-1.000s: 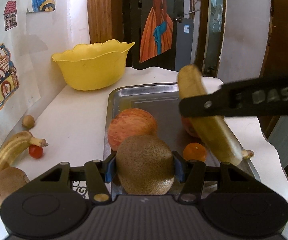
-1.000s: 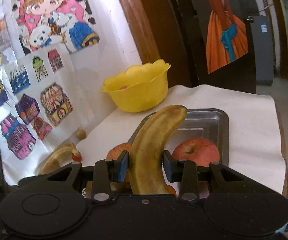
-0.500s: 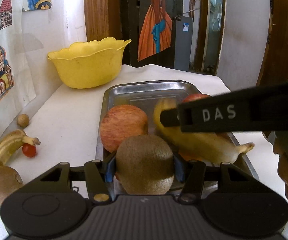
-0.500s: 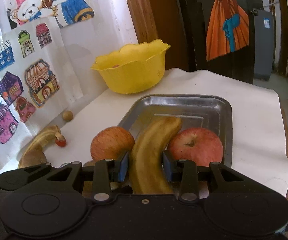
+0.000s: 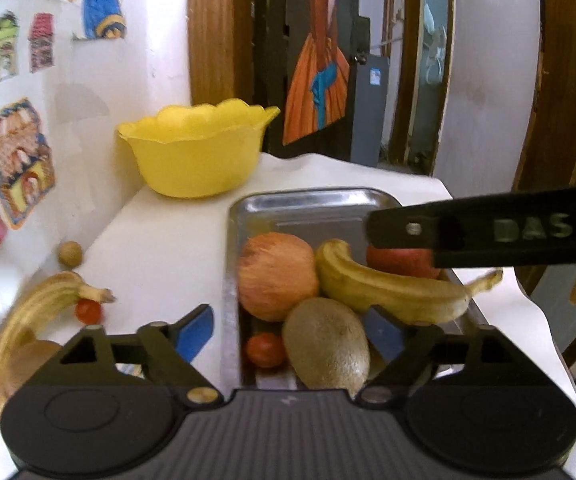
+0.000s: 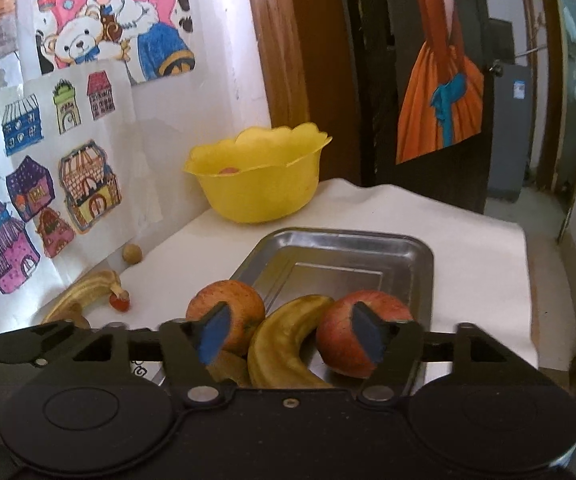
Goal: Organize fruits
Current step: 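Lower the kiwi onto the tray and open the left tool while the right tool releases the banana, then withdraw both tools from the tray toward the remaining banana and kiwi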
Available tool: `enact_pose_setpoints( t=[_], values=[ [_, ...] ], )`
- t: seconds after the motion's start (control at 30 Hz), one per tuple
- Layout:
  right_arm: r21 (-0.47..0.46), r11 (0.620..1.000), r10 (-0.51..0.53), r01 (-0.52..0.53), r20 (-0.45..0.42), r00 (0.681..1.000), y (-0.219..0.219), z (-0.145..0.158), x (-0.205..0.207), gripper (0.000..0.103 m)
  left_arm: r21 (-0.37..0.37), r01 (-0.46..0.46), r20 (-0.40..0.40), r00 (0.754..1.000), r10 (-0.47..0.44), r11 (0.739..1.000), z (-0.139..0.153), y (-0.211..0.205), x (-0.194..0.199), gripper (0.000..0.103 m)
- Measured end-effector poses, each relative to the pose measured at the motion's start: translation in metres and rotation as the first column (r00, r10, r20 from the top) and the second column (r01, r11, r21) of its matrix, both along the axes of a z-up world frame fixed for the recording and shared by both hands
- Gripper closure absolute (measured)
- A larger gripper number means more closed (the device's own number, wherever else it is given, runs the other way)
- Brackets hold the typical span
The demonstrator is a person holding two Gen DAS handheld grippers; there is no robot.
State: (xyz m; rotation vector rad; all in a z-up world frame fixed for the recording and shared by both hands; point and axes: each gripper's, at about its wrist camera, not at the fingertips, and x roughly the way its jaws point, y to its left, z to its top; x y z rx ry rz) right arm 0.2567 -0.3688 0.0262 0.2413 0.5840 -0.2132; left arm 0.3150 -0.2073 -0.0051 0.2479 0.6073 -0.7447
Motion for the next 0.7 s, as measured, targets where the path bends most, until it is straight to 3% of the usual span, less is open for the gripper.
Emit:
enact_pose_setpoints(
  t=[0.07,0.2,0.43,0.7],
  values=[
    [-0.006,1.000,-0.020,0.020,0.025,1.000,0.004,0.006,-0.008,0.015,-0.015,-0.029,0.030,0.999,0.030,0.999,0.005,0.011,-0.002,0.005],
    [-0.030,0.998,-0.059,0.061,0.048,0.997,0.017,0.014,-0.022,0.003,-0.011,-0.082,0.077,0.994,0.083,0.997,0.013,0.034,-0.001,0.002],
    [-0.061,0.991,-0.112,0.116,0.070,0.991,0.054,0.026,-0.041,0.001,-0.022,-0.164,0.112,0.980,0.165,0.986,0.030,0.086,0.001,0.001],
    [-0.055,0.986,-0.156,0.158,0.035,0.987,0.106,0.028,-0.057,0.001,-0.003,-0.234,0.092,0.968,0.233,0.972,0.034,0.148,-0.001,0.001]
  ],
)
